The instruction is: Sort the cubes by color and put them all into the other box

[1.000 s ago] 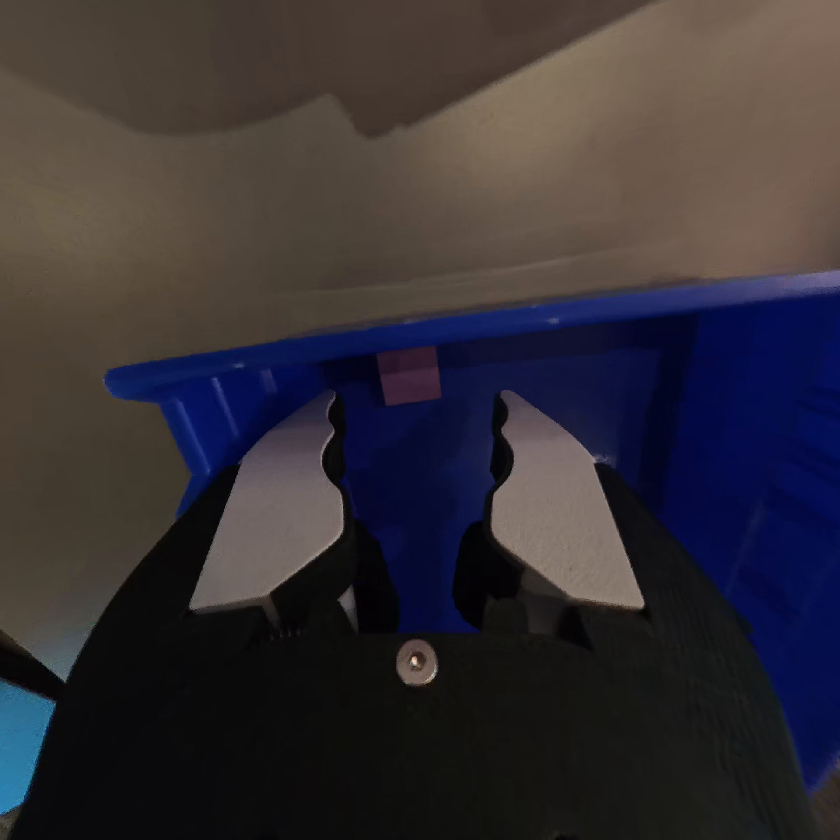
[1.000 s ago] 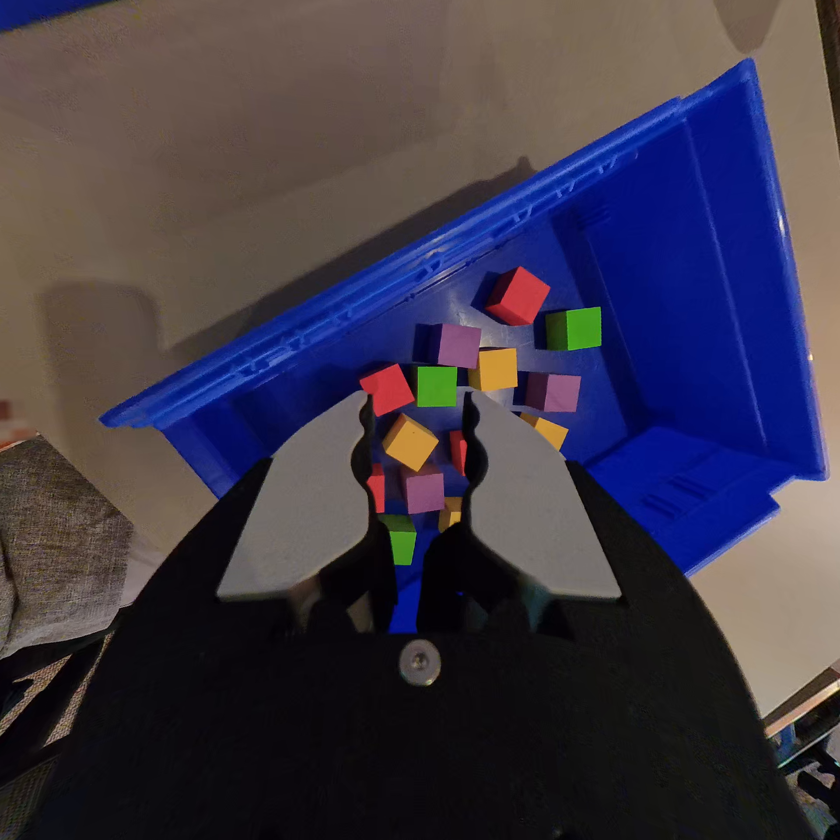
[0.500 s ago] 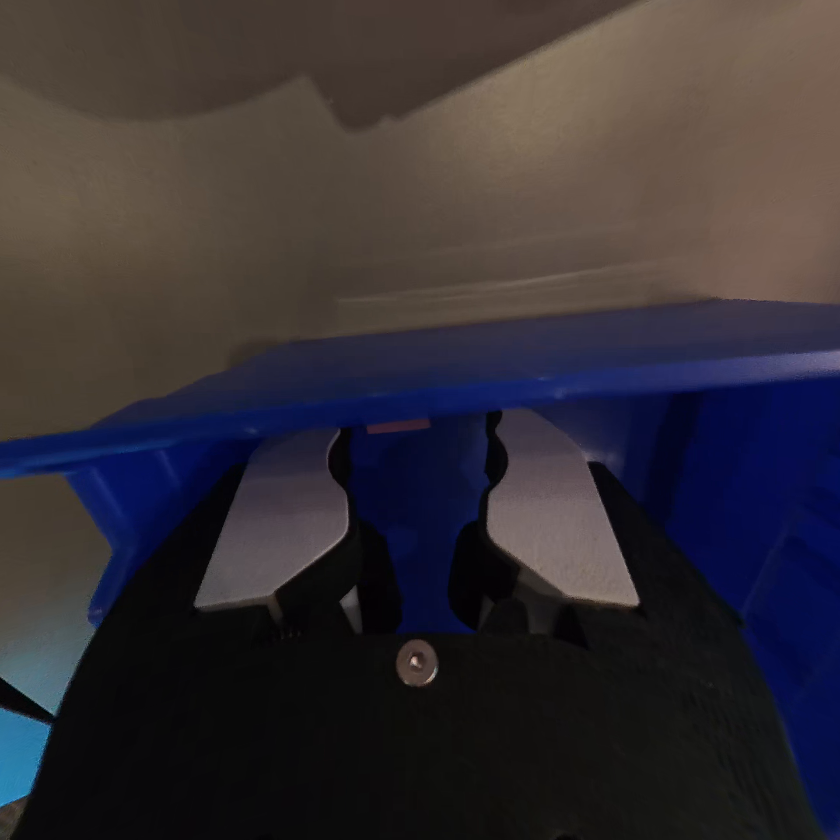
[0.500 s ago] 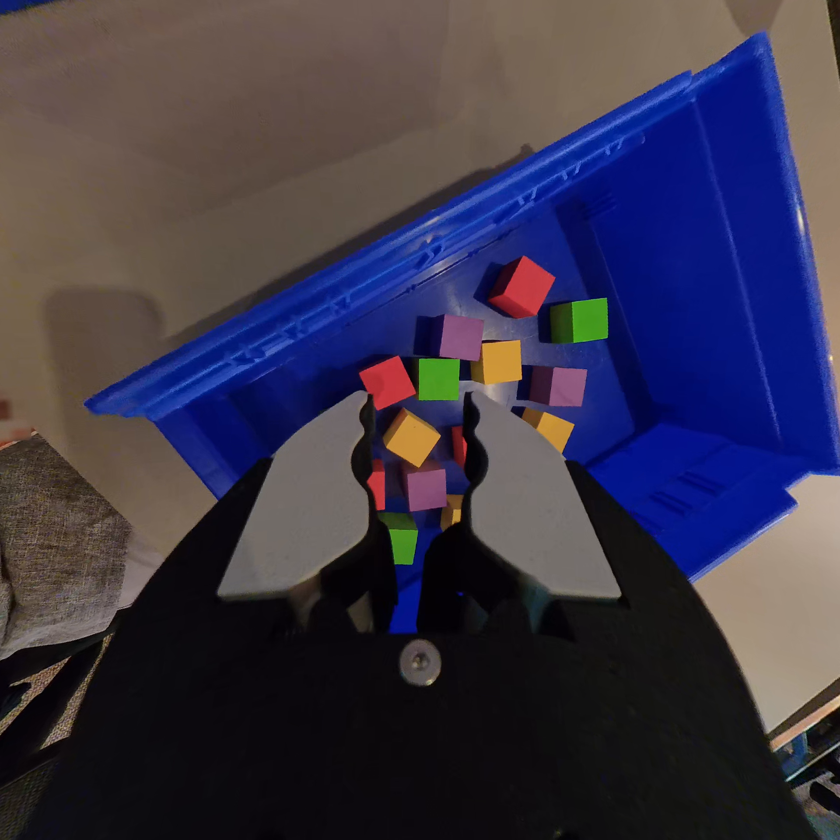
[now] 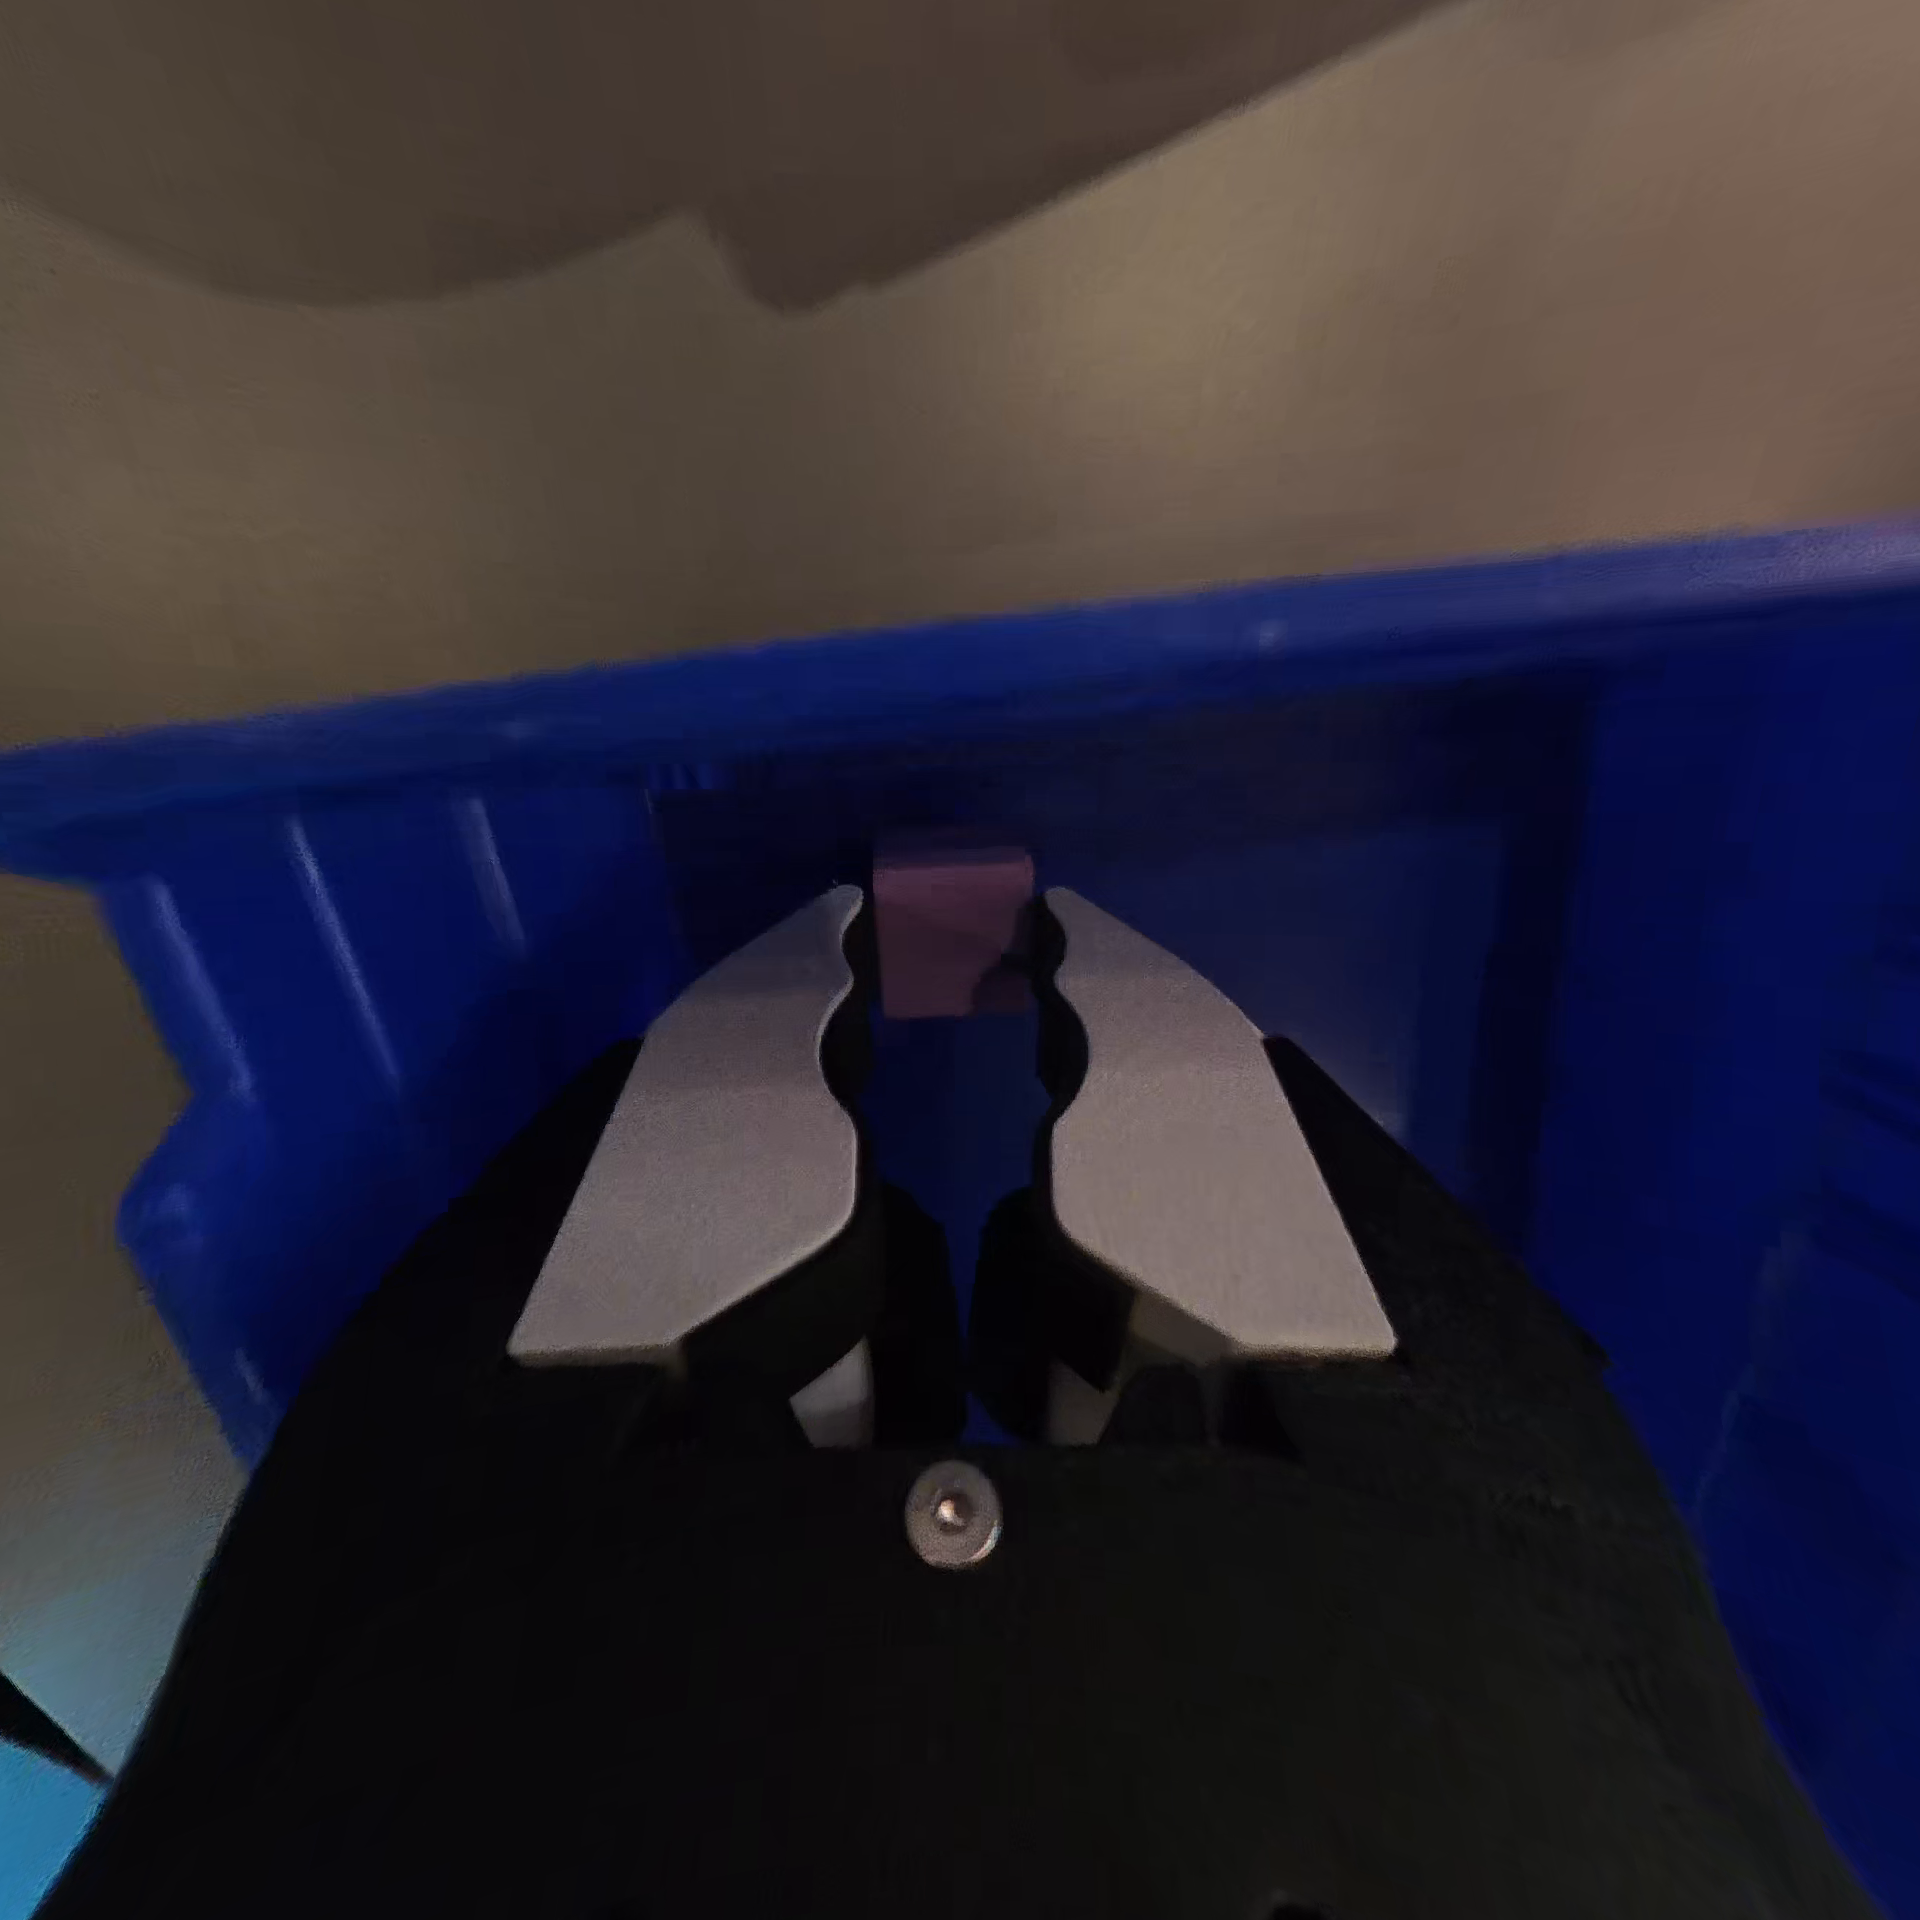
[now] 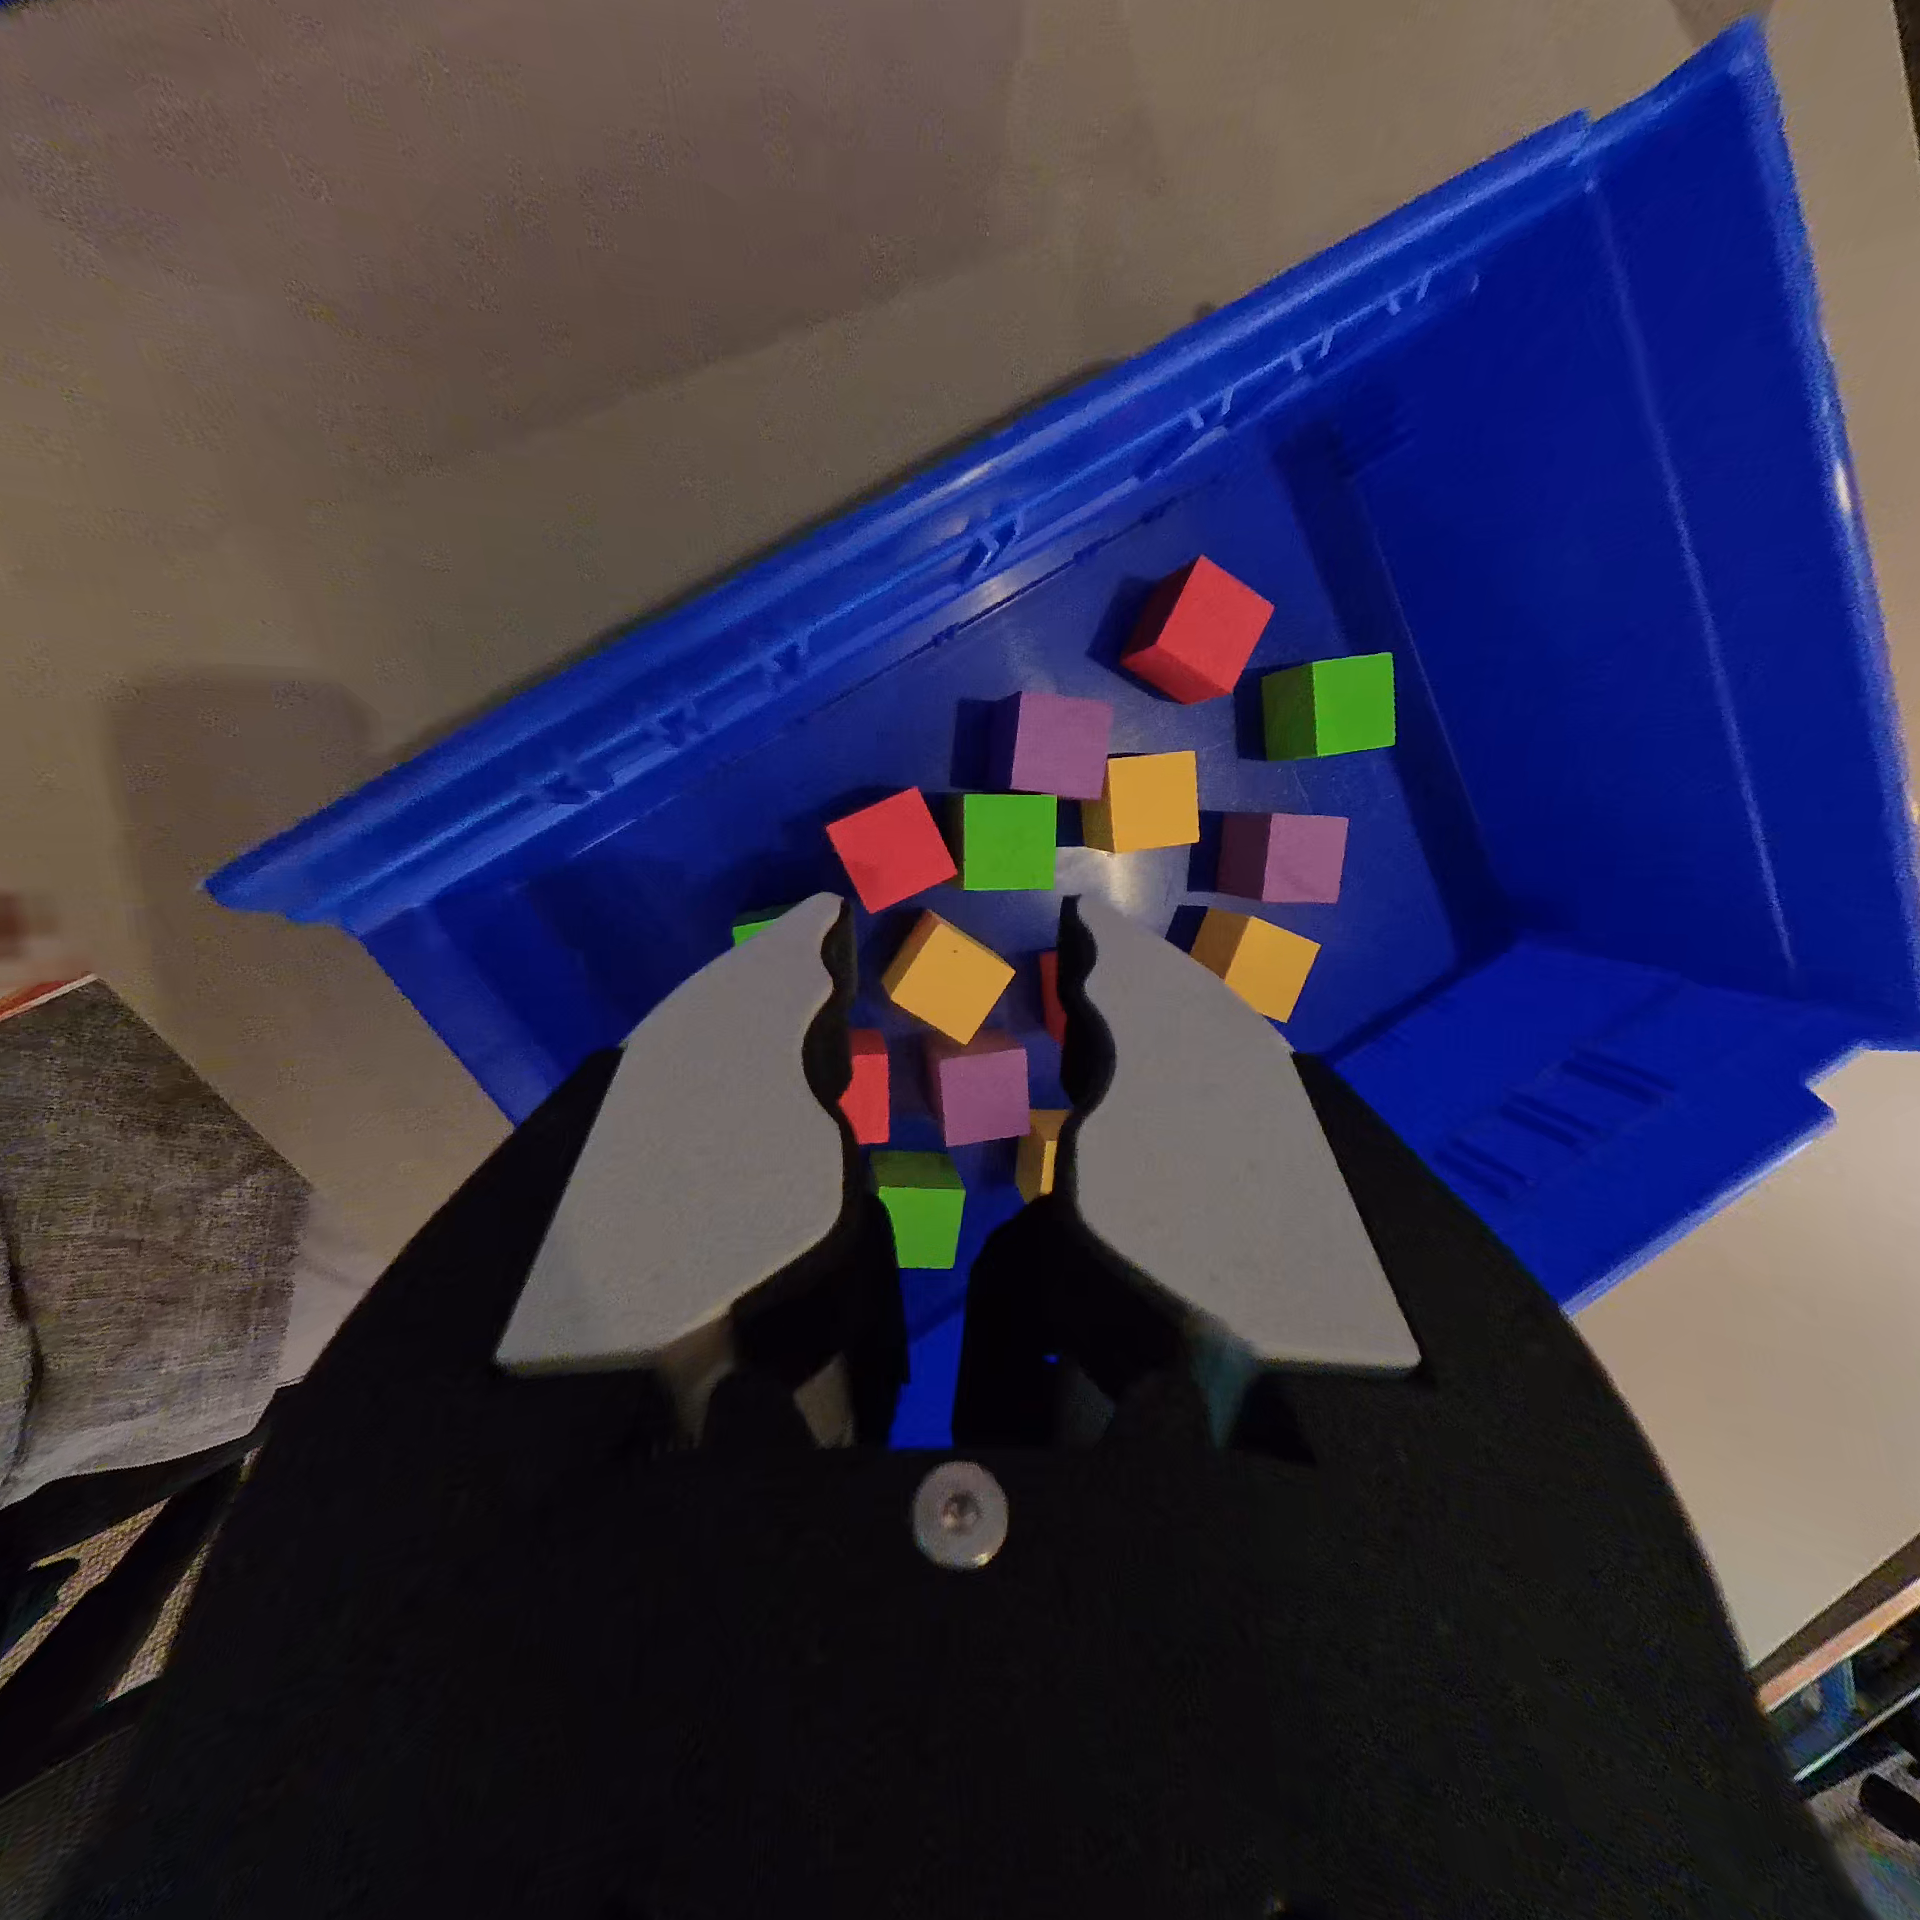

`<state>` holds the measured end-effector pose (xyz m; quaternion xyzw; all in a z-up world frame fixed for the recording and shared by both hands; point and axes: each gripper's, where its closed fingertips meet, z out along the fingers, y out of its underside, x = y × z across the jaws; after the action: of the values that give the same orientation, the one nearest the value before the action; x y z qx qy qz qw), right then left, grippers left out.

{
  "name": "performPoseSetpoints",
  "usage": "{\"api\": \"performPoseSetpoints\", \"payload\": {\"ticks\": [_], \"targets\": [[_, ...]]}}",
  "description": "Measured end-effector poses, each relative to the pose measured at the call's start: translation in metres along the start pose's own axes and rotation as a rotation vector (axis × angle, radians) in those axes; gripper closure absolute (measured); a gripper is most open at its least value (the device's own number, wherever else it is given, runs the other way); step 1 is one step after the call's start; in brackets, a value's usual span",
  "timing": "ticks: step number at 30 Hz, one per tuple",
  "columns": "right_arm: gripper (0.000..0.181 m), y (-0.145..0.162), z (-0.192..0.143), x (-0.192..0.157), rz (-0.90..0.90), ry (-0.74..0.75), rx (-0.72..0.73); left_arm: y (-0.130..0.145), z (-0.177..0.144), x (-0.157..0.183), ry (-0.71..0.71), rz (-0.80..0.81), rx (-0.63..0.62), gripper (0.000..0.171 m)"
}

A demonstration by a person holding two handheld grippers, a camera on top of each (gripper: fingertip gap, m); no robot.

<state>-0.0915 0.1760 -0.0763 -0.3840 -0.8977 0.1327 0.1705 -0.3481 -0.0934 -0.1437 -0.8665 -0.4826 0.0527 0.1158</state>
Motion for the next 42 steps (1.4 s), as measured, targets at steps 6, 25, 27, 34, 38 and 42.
{"api": "performPoseSetpoints", "payload": {"ticks": [6, 25, 27, 34, 38, 42], "targets": [[0.144, -0.011, -0.001, -0.011, -0.017, -0.006, 0.026, 0.013, -0.043, 0.018, -0.032, 0.076, 0.155, 0.143], [0.145, -0.058, -0.011, -0.061, 0.046, -0.109, 0.291, 0.081, -0.127, 0.071, 0.003, 0.167, 0.454, 0.143], [0.145, -0.063, -0.009, -0.065, 0.063, -0.125, 0.326, 0.081, -0.128, 0.072, 0.027, 0.162, 0.484, 0.143], [0.145, -0.096, -0.008, -0.077, -0.006, -0.114, 0.498, 0.085, -0.140, 0.097, 0.354, 0.124, 0.606, 0.143], [0.144, -0.132, -0.025, -0.092, -0.164, -0.028, 0.694, 0.097, -0.168, 0.131, 0.926, 0.019, 0.567, 0.143], [0.137, -0.162, -0.045, -0.108, -0.318, 0.083, 0.835, 0.111, -0.192, 0.146, 1.276, -0.013, 0.502, 0.144]]}}
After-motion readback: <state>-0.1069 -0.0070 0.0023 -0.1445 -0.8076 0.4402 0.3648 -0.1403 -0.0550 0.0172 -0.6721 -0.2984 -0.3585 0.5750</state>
